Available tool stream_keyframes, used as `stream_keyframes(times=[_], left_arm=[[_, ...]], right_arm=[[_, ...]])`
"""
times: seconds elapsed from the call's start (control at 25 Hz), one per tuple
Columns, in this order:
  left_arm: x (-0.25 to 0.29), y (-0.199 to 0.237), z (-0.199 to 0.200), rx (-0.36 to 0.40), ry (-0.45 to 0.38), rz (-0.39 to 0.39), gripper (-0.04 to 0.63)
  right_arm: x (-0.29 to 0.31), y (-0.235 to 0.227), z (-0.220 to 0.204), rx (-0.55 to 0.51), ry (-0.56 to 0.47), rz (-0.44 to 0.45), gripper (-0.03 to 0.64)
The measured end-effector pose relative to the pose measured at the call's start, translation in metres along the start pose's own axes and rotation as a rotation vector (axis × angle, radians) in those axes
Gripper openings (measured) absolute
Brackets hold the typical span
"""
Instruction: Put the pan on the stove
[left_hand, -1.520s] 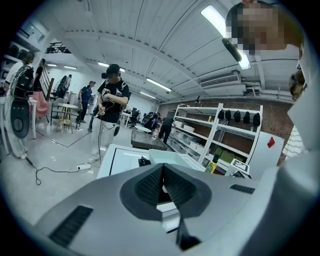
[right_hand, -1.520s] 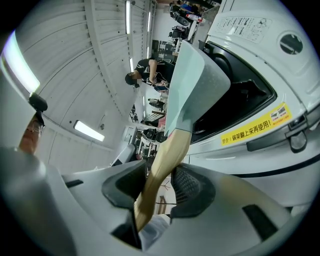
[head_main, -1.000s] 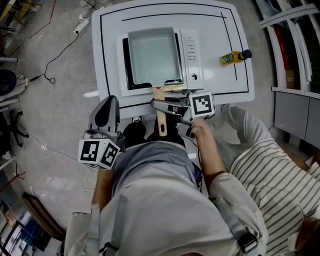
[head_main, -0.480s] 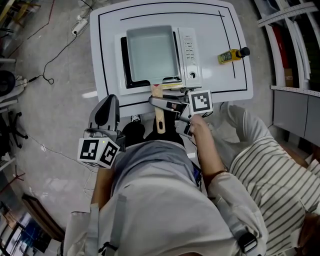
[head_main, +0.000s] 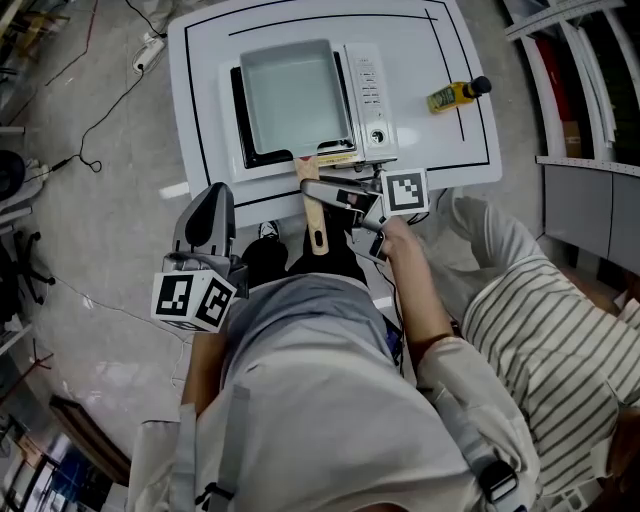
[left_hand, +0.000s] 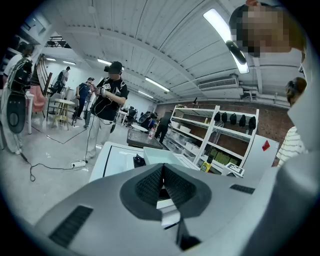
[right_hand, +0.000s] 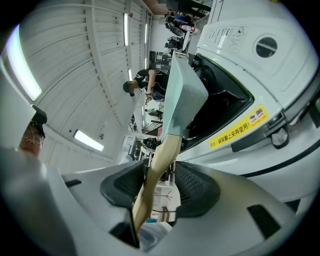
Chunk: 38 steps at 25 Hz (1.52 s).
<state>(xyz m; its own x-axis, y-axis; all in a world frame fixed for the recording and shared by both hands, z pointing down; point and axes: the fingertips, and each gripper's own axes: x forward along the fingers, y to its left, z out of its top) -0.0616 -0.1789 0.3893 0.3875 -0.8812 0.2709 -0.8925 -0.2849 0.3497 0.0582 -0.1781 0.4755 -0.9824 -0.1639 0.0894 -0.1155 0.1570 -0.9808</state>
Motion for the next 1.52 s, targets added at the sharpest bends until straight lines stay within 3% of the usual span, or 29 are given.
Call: stream_keyframes(times=[0.44,0.72,1.2,1.52], left_arm=[[-0.003,-0.003,0.0,-0.002,0.004,-0.021,0.008],[-0.009,-0.002,0.002,-0.006,-0.001,-0.027,0.008],[-0.012,-0.004,0.009,0.0,-0.015,-0.065,0.008],[-0.014,-0.001,0.016,0.01,-0.024,-0.072,0.008]], right_arm=[[-0.033,-0.002,0.009,-0.007,-0.105,-0.082,0.186],[-0.055,0.003,0.015,-0.066,-0.187,-0.148,0.17],[-0.087,0.03,0.024,-0.21,-0.331,-0.274,0.096],[-0.092,0.059,0.03,-0.379,-0.417,-0.369,0.06]])
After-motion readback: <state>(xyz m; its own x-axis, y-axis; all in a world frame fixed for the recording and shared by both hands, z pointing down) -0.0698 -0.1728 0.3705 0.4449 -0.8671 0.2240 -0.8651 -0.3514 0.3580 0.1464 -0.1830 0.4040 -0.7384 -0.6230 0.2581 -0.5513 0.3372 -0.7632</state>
